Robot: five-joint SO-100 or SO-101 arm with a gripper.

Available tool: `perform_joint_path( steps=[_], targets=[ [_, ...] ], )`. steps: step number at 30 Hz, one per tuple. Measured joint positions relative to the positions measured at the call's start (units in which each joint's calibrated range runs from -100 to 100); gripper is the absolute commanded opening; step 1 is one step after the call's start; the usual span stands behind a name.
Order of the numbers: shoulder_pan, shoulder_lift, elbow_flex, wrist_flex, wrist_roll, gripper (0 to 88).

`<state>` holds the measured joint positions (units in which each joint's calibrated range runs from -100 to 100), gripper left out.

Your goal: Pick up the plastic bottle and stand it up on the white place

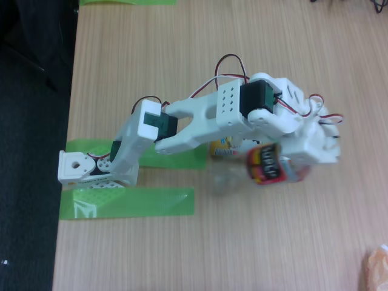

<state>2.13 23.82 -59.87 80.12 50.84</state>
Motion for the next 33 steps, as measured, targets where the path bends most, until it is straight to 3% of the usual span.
perform_joint_path(
  steps=[14, 24, 33],
  targets=[
    [-0.22, 0.25, 0.27, -13.93, 0.0, 11.9],
    [0.15, 8.16, 1.9, -37.13, 0.0, 11.6],
    [0.15, 9.43, 1.99, -31.52, 0.0, 11.6]
  ],
)
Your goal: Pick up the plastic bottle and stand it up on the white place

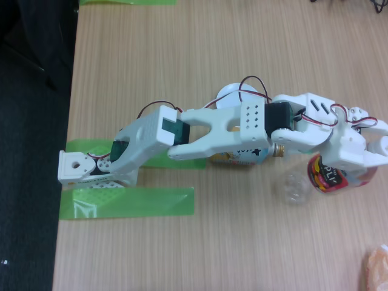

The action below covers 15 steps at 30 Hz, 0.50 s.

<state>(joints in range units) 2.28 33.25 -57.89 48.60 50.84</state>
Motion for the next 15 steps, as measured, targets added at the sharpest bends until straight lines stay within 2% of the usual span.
perform_joint_path(
  steps=[15],
  targets=[
    [0.0, 0.08, 0.36, -3.06, 0.0, 11.6]
  ],
)
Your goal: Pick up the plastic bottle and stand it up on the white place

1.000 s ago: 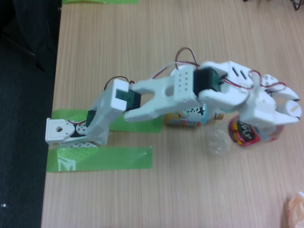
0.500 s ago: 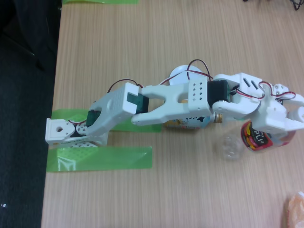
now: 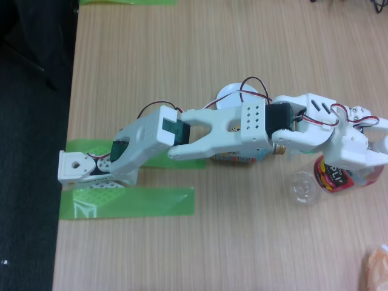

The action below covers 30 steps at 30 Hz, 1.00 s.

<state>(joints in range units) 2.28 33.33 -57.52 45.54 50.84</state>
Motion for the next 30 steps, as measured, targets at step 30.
perform_joint_path(
  steps=[30],
  targets=[
    [-0.07, -21.55, 27.56, -11.47, -0.11, 11.5]
  ],
)
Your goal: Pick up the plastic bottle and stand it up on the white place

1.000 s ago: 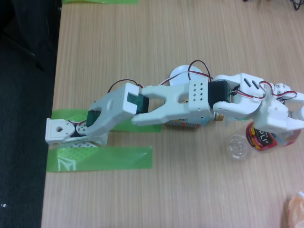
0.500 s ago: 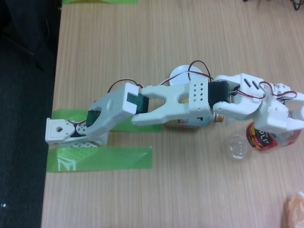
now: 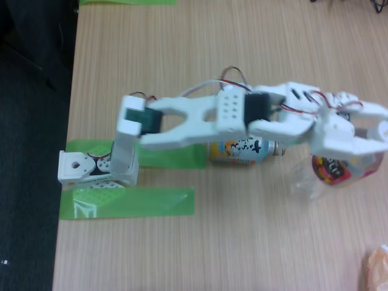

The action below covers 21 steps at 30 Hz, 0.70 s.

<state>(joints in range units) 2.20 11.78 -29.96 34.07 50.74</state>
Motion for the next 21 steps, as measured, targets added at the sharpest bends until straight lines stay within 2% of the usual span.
perform_joint_path(
  steps=[6, 15, 21],
  targets=[
    [0.0, -12.21, 11.3, -4.76, 0.0, 11.5],
    [-0.82, -26.18, 24.22, -4.93, 0.0, 11.5],
    [-4.93, -37.88, 36.87, -5.27, 0.0, 11.5]
  ],
)
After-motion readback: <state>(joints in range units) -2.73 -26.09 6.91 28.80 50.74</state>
